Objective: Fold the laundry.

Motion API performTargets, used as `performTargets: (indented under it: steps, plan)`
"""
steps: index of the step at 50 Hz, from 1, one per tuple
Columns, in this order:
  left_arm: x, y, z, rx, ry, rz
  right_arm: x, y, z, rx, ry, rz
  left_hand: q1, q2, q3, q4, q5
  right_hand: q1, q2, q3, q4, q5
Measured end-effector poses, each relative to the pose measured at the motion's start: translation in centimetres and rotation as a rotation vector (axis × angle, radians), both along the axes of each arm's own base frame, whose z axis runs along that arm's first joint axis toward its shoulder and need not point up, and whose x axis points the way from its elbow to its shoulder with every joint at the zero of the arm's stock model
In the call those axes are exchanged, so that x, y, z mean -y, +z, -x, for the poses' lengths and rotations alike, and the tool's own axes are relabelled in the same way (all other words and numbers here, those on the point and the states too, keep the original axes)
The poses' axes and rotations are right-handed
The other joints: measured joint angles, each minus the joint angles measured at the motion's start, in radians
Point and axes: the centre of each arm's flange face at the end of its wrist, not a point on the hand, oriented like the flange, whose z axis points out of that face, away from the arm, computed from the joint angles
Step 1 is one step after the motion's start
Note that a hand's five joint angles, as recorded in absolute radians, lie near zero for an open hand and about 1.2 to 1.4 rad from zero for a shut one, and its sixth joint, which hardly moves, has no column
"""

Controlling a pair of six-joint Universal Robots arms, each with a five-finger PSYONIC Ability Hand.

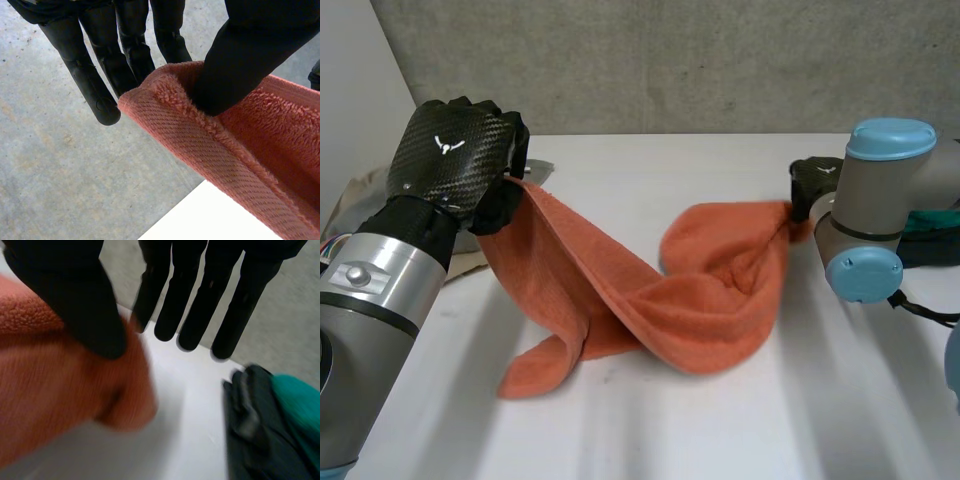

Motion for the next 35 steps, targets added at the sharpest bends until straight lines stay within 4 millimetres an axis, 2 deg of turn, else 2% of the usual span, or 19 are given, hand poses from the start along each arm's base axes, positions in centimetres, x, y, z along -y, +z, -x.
performTargets:
  steps: [1,2,3,4,6,14,17,18,21,27,31,35]
  plan:
    - [0.0,0.0,0.0,0.0,0.0,0.0,0.1,-0.1,0.1,-0.004,-0.007,-0.001,0.0,0.0,0.0,0.0,0.0,-0.082,-0.082,-0.08,-0.08,-0.082]
    - [0.0,0.0,0.0,0.0,-0.001,-0.001,0.4,-0.2,0.5,-0.016,-0.029,-0.009,0.0,0.0,0.0,0.0,0.0,-0.332,-0.333,-0.341,-0.341,-0.333]
    - [-0.1,0.0,0.0,0.0,-0.002,0.0,0.5,-0.1,0.7,-0.022,-0.037,-0.013,0.0,0.0,0.0,0.0,0.0,-0.504,-0.509,-0.496,-0.496,-0.51]
    - [-0.1,0.0,0.1,-0.001,-0.003,0.001,0.5,0.0,0.9,-0.026,-0.042,-0.018,0.0,0.0,0.0,0.0,0.0,-0.604,-0.607,-0.619,-0.621,-0.622]
    - [-0.1,0.1,0.1,-0.003,-0.005,0.004,0.2,0.6,1.1,-0.032,-0.044,-0.026,0.0,0.0,0.0,0.0,0.0,-0.661,-0.677,-0.704,-0.701,-0.692]
    - [-0.1,0.8,0.3,-0.012,-0.011,0.023,-3.0,4.5,2.1,-0.058,0.008,-0.049,0.0,0.0,0.0,0.0,0.0,-0.661,-0.68,-0.711,-0.712,-0.692]
    - [-0.1,1.2,0.4,-0.018,-0.013,0.033,-6.2,5.2,3.0,-0.12,0.094,-0.097,0.0,0.0,0.0,0.0,0.0,-0.65,-0.657,-0.685,-0.688,-0.668]
    - [-0.2,1.2,0.4,-0.018,-0.013,0.034,-6.5,5.1,3.0,-0.126,0.103,-0.103,0.0,0.0,0.0,0.0,0.0,-0.641,-0.639,-0.667,-0.671,-0.654]
    - [-0.2,1.4,0.4,-0.022,-0.015,0.04,-10.3,4.5,3.7,-0.188,0.217,-0.179,0.0,0.0,0.0,0.0,0.0,-0.527,-0.539,-0.56,-0.564,-0.546]
    - [-0.3,1.6,0.5,-0.027,-0.02,0.044,-16.0,3.0,4.4,-0.183,0.344,-0.304,0.0,0.0,0.0,0.0,0.0,-0.513,-0.538,-0.546,-0.55,-0.523]
    - [-0.5,1.8,0.8,-0.031,-0.032,0.049,-17.8,1.5,4.3,-0.07,0.336,-0.351,0.0,0.0,0.0,0.0,0.0,-0.513,-0.538,-0.546,-0.55,-0.523]
    - [-0.8,2.2,1.1,-0.037,-0.046,0.058,-18.4,0.3,3.5,0.071,0.313,-0.352,0.0,0.0,0.0,0.0,0.0,-0.513,-0.538,-0.543,-0.549,-0.513]
